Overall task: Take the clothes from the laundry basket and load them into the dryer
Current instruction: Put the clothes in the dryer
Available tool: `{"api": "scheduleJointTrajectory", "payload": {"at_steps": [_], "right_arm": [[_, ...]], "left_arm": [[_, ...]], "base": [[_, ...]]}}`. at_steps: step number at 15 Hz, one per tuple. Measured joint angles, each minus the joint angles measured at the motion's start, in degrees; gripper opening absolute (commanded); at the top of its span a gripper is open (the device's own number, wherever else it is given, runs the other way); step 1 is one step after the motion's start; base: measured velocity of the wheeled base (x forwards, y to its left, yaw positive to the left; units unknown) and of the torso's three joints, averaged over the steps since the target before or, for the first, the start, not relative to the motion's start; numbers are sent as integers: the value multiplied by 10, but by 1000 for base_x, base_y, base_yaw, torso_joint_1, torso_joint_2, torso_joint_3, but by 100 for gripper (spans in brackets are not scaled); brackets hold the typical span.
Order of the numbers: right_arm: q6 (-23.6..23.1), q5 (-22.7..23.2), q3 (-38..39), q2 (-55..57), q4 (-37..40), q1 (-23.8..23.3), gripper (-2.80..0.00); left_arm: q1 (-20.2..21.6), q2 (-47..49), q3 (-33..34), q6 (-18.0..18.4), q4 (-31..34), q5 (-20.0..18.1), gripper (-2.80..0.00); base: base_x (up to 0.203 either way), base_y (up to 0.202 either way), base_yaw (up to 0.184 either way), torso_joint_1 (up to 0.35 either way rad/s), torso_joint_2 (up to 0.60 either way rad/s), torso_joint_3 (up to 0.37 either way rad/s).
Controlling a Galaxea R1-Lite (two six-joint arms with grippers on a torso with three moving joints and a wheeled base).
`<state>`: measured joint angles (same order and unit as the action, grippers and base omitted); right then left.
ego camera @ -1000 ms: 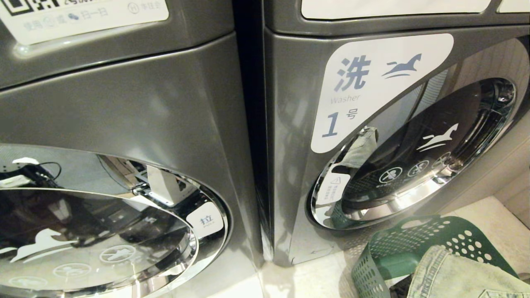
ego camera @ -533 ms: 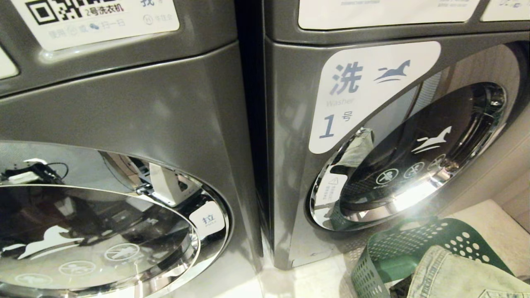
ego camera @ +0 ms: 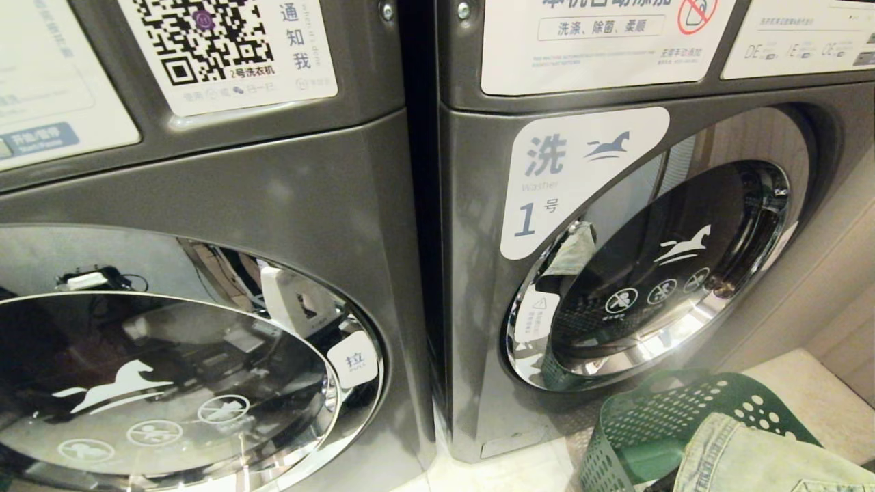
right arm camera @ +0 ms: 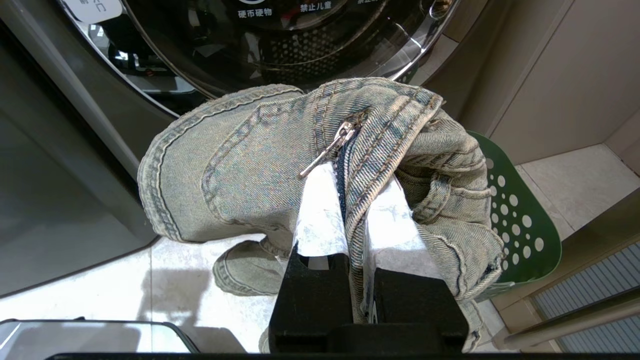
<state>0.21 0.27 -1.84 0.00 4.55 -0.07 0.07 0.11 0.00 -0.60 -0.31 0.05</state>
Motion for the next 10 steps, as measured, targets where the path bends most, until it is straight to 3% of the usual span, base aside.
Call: {"api": "scheduleJointTrajectory", "payload": {"at_steps": [7,10], "right_arm": [[1,-1,0,0,0,0,-280],[1,0,0,0,0,0,-280]], "left_arm": [[0,0,0,0,0,0,-280],[0,0,0,0,0,0,-280]], "base": [[0,0,0,0,0,6],[0,0,0,3,4,175]]}}
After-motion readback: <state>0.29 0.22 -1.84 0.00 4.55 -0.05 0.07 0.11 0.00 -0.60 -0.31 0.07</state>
